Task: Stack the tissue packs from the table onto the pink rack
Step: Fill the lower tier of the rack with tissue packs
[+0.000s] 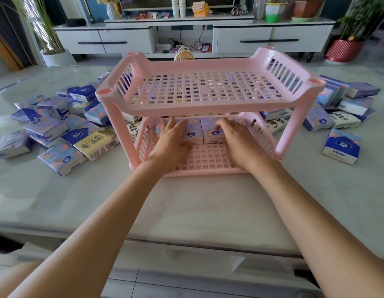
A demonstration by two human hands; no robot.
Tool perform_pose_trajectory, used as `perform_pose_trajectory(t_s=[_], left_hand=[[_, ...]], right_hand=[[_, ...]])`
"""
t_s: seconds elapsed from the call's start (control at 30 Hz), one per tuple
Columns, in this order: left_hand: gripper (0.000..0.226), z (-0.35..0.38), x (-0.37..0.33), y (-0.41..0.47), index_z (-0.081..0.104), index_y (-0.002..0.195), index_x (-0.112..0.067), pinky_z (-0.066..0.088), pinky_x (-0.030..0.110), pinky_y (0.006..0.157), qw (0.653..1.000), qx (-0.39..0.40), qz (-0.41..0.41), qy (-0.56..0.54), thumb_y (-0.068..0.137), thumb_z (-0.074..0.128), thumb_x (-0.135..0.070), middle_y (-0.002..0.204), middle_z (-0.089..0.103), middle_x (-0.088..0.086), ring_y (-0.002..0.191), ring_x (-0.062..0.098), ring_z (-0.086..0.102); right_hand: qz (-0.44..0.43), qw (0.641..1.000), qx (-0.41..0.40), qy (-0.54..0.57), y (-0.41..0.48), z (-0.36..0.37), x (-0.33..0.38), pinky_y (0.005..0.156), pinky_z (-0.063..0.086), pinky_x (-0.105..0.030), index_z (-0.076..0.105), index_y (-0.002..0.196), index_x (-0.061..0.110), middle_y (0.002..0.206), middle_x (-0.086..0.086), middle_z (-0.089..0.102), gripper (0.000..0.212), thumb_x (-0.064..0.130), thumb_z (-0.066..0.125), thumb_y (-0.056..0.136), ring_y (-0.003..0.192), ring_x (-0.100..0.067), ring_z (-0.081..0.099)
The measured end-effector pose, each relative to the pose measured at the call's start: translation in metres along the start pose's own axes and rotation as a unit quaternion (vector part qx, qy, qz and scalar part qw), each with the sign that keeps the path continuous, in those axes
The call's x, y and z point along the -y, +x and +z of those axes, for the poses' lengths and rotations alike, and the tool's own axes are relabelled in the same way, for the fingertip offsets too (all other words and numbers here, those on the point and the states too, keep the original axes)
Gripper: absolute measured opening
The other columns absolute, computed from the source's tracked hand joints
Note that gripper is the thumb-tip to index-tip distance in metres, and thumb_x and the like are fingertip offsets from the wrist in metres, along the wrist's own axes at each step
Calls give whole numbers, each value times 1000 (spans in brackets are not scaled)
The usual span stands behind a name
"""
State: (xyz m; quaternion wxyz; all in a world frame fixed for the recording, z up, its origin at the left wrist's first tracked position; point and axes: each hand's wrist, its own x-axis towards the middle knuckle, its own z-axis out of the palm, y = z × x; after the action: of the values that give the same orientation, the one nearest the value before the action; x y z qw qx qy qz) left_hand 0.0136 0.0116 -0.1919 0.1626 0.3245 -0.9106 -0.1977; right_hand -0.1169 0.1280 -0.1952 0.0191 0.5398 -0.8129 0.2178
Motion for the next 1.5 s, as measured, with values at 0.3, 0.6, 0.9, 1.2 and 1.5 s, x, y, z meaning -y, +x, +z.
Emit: perform_pose_trajectory(t_s=[0.3,0.6,0.9,1.2,1.5], left_hand=[[84,6,-4,3,27,145,-21,-13,38,112,1000,15,-15,17,63,35,-39,156,9,3,144,18,-4],[59,3,-11,-10,42,135,-15,5,51,113,990,-94,82,63,92,21,-50,140,41,3,134,26,25],[23,13,-78,-92,54,102,-9,46,37,85,900,-126,414,-44,82,43,-3,105,63,12,103,25,55],[34,95,-204,-55,61,107,-8,42,33,90,952,-54,245,-178,80,41,-8,115,60,8,110,26,52],[66,159,-262,1,35,134,-16,13,40,110,997,2,68,-38,82,46,-53,136,42,4,127,22,33]], right_hand=[[17,999,7,29,4,0,-3,101,25,-29,34,136,11,138,-12,40,58,-10,47,84,127,-27,33],[-84,984,-107,112,-37,-34,28,105,24,-17,42,133,11,137,-5,46,46,4,51,89,128,-17,39],[-105,941,-288,144,-110,-69,-17,54,42,-22,61,65,-1,62,-7,57,22,3,43,78,58,-10,48],[345,828,-382,222,-109,-84,-138,73,39,-29,61,91,8,96,-12,66,17,2,47,82,91,-29,60],[346,845,-281,295,-79,-104,-180,87,43,-28,59,108,6,107,-9,64,29,0,49,82,102,-25,59]])
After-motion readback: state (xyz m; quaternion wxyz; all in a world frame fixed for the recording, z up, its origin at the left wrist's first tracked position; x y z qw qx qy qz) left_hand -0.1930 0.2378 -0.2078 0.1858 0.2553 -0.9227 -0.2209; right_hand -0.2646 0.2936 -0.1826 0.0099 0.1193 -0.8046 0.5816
